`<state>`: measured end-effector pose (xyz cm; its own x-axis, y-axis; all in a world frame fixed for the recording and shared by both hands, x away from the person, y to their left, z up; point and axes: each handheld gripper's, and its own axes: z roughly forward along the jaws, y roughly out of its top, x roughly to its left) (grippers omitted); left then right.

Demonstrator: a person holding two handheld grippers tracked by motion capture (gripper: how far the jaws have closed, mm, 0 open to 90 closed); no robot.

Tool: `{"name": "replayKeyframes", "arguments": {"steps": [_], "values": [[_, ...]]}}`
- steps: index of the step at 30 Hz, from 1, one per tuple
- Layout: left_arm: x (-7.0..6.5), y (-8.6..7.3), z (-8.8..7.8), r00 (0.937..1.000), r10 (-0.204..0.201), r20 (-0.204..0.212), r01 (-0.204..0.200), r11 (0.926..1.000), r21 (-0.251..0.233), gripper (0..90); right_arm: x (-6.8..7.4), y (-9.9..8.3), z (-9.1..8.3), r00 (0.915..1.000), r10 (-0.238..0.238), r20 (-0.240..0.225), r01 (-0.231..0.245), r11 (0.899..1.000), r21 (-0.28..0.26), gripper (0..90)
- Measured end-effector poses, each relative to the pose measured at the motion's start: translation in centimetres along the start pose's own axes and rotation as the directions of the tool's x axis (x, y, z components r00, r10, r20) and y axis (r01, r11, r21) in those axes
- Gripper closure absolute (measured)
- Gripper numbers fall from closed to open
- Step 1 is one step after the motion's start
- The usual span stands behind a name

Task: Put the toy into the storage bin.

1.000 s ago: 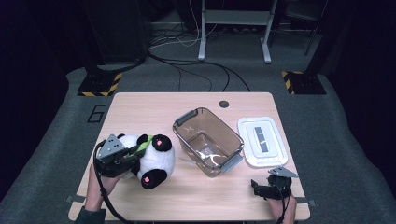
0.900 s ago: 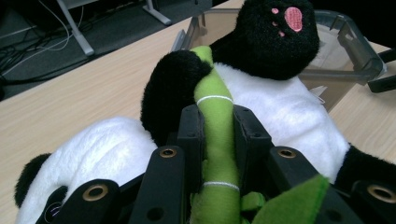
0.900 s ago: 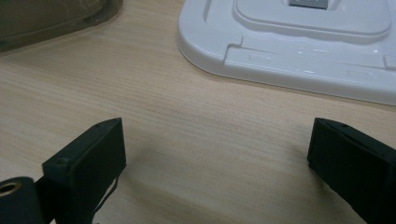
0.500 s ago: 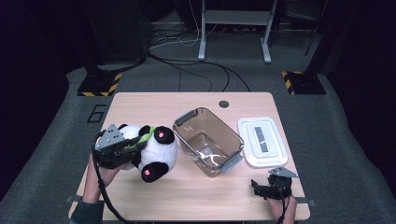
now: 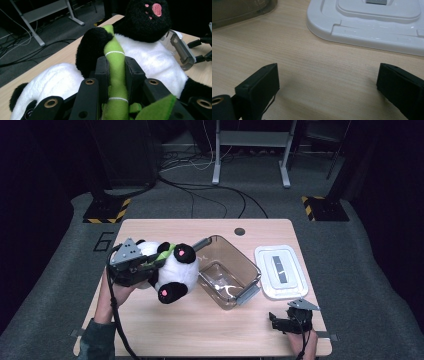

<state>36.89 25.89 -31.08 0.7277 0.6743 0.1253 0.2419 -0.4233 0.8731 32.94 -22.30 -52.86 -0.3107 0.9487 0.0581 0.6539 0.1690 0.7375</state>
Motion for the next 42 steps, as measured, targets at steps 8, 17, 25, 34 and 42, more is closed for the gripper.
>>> {"name": "replayKeyframes", "arguments": {"steps": [8,17,25,34,42], "values": [[0.0,2.0,1.7,0.9982,0.052,0.030,-0.052,0.9986,0.006,74.8,-0.1,0.0,0.0,1.0000,-0.001,-0.003,0.001,1.000,-0.003,3.5],[-0.4,4.4,4.2,0.9914,0.103,0.081,-0.103,0.9947,-0.003,74.8,0.0,0.0,0.0,0.9999,0.011,-0.005,-0.011,1.000,0.000,3.5],[-1.1,6.2,7.0,0.9780,0.158,0.136,-0.157,0.9874,-0.018,74.8,0.0,0.0,-0.1,0.9998,0.017,-0.007,-0.017,1.000,-0.002,3.6],[-2.1,7.6,9.9,0.9561,0.220,0.193,-0.222,0.9750,-0.014,74.7,-0.1,0.0,-0.1,0.9998,0.017,-0.011,-0.017,1.000,-0.004,3.6],[-3.0,7.9,12.1,0.9320,0.270,0.241,-0.281,0.9597,0.009,74.6,-0.1,0.0,-0.1,0.9998,0.019,-0.011,-0.019,1.000,-0.005,3.6]]}}
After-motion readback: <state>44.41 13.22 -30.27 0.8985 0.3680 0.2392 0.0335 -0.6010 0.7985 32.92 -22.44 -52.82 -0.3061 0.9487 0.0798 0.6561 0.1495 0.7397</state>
